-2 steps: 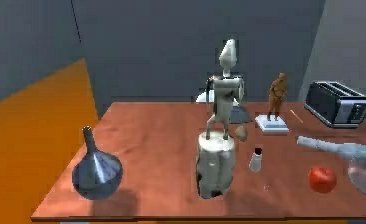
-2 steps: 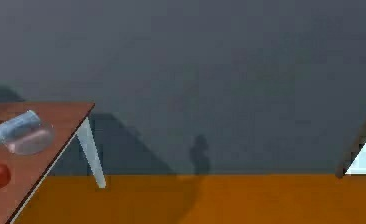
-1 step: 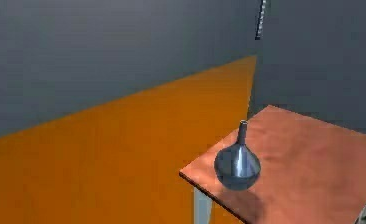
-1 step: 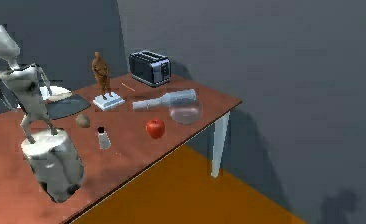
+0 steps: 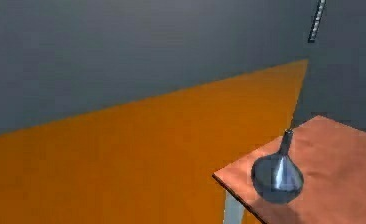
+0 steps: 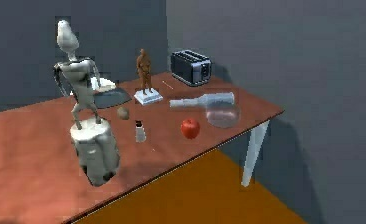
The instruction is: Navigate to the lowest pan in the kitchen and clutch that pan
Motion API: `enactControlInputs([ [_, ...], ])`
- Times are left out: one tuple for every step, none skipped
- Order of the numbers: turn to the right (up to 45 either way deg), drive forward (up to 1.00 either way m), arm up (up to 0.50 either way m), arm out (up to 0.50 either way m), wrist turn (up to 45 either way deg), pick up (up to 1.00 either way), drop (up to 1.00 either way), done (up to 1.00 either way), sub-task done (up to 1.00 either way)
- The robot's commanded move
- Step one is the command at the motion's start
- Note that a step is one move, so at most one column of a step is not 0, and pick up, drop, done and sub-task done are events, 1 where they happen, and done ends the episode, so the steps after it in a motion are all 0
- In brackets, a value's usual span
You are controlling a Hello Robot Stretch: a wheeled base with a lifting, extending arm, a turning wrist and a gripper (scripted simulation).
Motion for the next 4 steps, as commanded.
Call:
enactControlInputs([
  [45.0, 0.0, 0.0, 0.0, 0.0, 0.0, 0.0, 0.0, 0.0],
  [45.0, 0.0, 0.0, 0.0, 0.0, 0.0, 0.0, 0.0, 0.0],
  [36.0, 0.0, 0.0, 0.0, 0.0, 0.0, 0.0, 0.0, 0.0],
  [0.0, 0.75, 0.0, 0.0, 0.0, 0.0, 0.0, 0.0, 0.0],
])
